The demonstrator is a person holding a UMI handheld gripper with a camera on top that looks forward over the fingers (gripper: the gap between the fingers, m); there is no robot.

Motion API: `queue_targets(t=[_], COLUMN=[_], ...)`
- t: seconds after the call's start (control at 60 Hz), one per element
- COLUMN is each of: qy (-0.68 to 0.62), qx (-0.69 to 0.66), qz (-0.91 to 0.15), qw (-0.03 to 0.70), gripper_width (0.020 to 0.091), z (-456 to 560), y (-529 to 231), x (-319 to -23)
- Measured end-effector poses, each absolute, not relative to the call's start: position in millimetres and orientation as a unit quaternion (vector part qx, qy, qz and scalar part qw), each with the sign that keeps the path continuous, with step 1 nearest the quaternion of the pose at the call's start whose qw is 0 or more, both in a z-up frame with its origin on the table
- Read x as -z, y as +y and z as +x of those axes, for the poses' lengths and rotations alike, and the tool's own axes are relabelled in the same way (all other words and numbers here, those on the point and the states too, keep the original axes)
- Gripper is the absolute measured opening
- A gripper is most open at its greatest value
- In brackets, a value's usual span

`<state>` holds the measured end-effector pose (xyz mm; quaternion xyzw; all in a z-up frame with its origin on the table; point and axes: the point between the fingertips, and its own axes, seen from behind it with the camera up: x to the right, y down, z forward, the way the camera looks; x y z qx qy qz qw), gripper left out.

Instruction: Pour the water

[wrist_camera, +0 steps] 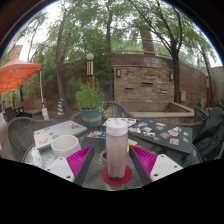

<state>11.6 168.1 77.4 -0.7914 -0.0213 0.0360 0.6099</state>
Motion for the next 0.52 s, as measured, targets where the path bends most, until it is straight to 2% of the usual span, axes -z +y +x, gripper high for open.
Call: queue_targets(t=[0.35, 0.517], qy=[-0.014, 0.0], qx=[-0.006, -0.025], qz=[-0.784, -0.78], qw=[0.621, 0.625], gripper_width=[0.083, 0.0831], z=[-14, -31], y=[-14, -95], x=[-133, -148])
